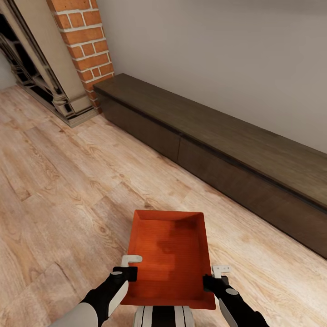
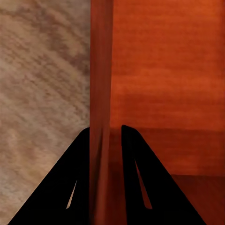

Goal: Move the two storage containers from the living room to the garage. In the garage, place one container on the floor and stack the other container on top of it (either order is fine).

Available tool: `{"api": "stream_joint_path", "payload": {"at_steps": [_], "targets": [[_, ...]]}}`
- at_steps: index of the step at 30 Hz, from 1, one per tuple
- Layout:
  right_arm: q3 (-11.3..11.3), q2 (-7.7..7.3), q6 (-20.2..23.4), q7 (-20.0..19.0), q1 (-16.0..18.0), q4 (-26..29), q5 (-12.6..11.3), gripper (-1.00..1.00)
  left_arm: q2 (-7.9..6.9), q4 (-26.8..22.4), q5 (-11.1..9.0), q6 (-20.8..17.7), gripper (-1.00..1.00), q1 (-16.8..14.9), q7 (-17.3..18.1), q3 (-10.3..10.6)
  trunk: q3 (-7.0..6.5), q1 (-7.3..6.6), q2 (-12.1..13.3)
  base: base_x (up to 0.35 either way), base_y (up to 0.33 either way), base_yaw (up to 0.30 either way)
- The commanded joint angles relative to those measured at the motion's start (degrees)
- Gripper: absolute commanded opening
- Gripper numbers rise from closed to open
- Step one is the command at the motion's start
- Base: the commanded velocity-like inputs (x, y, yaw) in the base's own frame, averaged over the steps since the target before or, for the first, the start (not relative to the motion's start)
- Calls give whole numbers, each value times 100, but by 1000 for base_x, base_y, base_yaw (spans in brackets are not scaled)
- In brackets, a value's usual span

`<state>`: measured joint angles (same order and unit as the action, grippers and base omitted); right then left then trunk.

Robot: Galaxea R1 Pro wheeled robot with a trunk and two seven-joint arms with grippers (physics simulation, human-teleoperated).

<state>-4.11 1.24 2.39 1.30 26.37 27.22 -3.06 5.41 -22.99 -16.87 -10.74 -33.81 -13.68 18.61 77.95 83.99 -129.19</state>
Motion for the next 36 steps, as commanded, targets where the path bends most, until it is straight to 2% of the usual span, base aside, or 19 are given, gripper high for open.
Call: {"api": "stream_joint_path", "payload": {"at_steps": [1, 19, 27, 36], "targets": [[33, -9, 25, 32, 0, 3, 7, -100, -13, -13, 52, -42, -100, -1, -153, 11, 3, -1, -1, 0, 0, 0], [41, -9, -10, 22, 0, 3, 15, -100, -9, -13, 29, -42, -100, -3, -149, 4, 3, -1, -1, 0, 0, 0], [33, -9, -10, 18, 0, 3, 27, -100, -6, -13, 51, -42, -100, -2, 26, 28, -140, -176, 320, 0, 0, 0], [33, -9, -2, -9, 0, 3, 25, -100, -5, -13, 52, -42, -100, -3, 58, 29, -302, -374, 681, 0, 0, 0]]}}
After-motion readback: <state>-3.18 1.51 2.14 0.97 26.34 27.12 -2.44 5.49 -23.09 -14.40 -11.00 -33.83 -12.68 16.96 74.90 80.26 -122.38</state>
